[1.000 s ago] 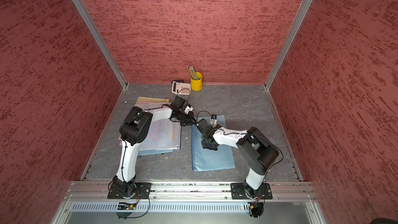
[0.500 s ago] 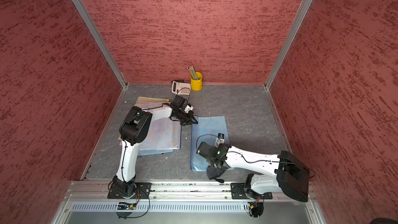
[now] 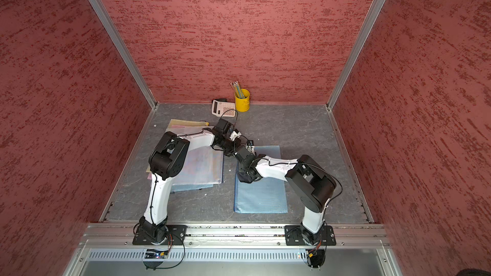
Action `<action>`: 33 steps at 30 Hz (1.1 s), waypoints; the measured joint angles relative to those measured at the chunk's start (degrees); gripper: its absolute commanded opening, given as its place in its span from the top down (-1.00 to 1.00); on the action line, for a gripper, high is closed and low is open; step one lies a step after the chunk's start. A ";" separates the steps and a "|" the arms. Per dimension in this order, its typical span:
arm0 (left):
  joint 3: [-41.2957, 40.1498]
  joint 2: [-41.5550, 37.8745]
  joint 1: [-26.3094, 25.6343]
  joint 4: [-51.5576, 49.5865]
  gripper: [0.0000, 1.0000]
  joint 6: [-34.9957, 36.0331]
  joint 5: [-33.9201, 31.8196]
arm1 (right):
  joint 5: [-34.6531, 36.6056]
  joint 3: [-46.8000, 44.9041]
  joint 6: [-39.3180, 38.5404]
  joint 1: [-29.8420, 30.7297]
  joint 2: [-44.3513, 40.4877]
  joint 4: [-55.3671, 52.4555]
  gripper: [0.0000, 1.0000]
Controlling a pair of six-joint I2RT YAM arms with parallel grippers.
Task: Wipe the document bag
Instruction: Wipe the dirt from the document bag.
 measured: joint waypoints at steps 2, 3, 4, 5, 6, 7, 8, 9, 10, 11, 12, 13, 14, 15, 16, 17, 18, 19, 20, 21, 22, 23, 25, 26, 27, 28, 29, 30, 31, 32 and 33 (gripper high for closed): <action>0.00 0.02 0.11 0.00 1.00 -0.02 0.04 | -0.15 -3.15 0.63 0.02 -1.92 1.99 1.00; 0.00 0.02 0.22 0.00 1.00 -0.04 0.15 | -0.15 -5.73 1.60 0.28 -3.65 2.75 1.00; 0.00 0.02 0.31 0.00 1.00 -0.07 0.26 | -0.11 -8.50 2.97 1.01 -5.97 3.15 1.00; 0.00 0.02 0.39 0.02 1.00 -0.07 0.37 | -0.02 -11.37 4.44 1.64 -8.52 3.19 1.00; 0.00 0.02 0.52 0.00 1.00 -0.07 0.52 | 0.26 -14.86 6.62 2.80 -11.76 2.80 1.00; 0.00 0.04 0.61 0.00 1.00 -0.07 0.70 | 0.39 -17.90 8.83 4.22 -14.82 2.47 1.00; 0.00 0.04 0.72 0.00 1.00 -0.07 1.01 | 0.39 -20.94 11.43 6.16 -18.25 1.68 1.00; 0.00 0.07 0.83 -0.02 1.00 -0.07 1.31 | 0.35 -23.19 13.77 8.26 -21.35 0.35 1.00; 0.00 0.07 0.92 -0.04 1.00 -0.07 1.49 | 0.28 -24.37 15.54 9.94 -23.45 -1.27 1.00; 0.00 0.09 0.98 -0.09 1.00 -0.07 1.62 | -0.09 -24.81 17.31 11.39 -25.55 -4.04 1.00; 0.00 0.11 1.03 -0.15 1.00 -0.07 1.66 | -0.48 -24.30 18.40 12.28 -26.95 -7.58 1.00; 0.00 0.13 1.03 -0.20 1.00 -0.07 1.66 | -0.74 -23.15 18.51 12.59 -27.71 -11.30 1.00; 0.00 0.13 1.03 -0.17 1.00 -0.07 1.60 | -0.81 -21.03 18.25 12.37 -27.85 -15.21 1.00; 0.00 0.13 1.07 -0.13 1.00 -0.07 1.53 | -0.74 -17.99 16.87 11.26 -27.30 -18.43 1.00; 0.00 0.13 1.14 -0.04 1.00 -0.09 1.51 | -0.61 -14.51 15.32 9.66 -26.14 -20.22 1.00; 0.00 0.13 1.22 0.07 1.00 -0.09 1.49 | -0.42 -10.91 13.90 8.17 -24.83 -20.22 1.00; 0.00 0.13 1.29 0.15 1.00 -0.11 1.46 | -0.11 -8.17 12.79 7.06 -24.06 -19.58 1.00; 0.00 0.13 1.33 0.24 1.00 -0.20 1.49 | 0.31 -6.45 11.65 6.27 -23.80 -18.93 1.00; -0.17 0.13 1.27 0.76 1.00 -0.68 1.46 | 0.52 -2.56 8.28 4.98 -20.65 -19.98 1.00; -0.37 0.13 1.27 1.14 1.00 -1.11 1.46 | 0.66 2.23 5.51 4.26 -16.39 -18.73 1.00; -0.63 0.13 1.27 1.64 1.00 -1.55 1.42 | 0.68 6.08 3.56 3.85 -12.17 -16.37 1.00; -1.05 0.13 1.27 2.21 1.00 -2.12 1.33 | 0.42 9.55 1.42 3.34 -6.84 -12.41 1.00; -2.03 0.13 1.33 3.45 1.00 -3.50 0.83 | -0.28 11.06 -0.85 3.17 -0.81 -6.45 1.00; -2.51 0.13 1.60 4.28 1.00 -4.13 1.16 | -0.66 10.03 -1.53 3.34 0.83 -5.25 1.00; -2.71 0.13 1.73 4.70 1.00 -4.63 1.22 | -0.94 8.68 -1.92 3.61 1.75 -4.26 1.00; -2.80 0.13 1.77 5.09 1.00 -5.22 1.31 | -1.14 6.99 -2.12 4.07 2.32 -3.58 1.00; -2.82 0.13 1.84 5.35 1.00 -5.88 1.31 | -1.20 5.25 -2.08 4.81 2.43 -3.04 1.00; -2.82 0.13 1.88 5.46 1.00 -6.21 1.27 | -1.07 3.65 -1.68 5.60 2.21 -2.19 1.00; -2.82 0.13 1.81 5.57 1.00 -6.60 1.25 | -0.70 1.46 -0.90 6.75 1.31 -0.74 1.00; -2.82 0.13 1.75 5.68 1.00 -7.06 1.22 | -0.48 -1.20 0.81 8.17 -0.48 0.66 1.00; -2.82 0.13 1.77 5.75 1.00 -7.26 1.22 | -0.50 -3.41 2.10 9.33 -2.10 1.36 1.00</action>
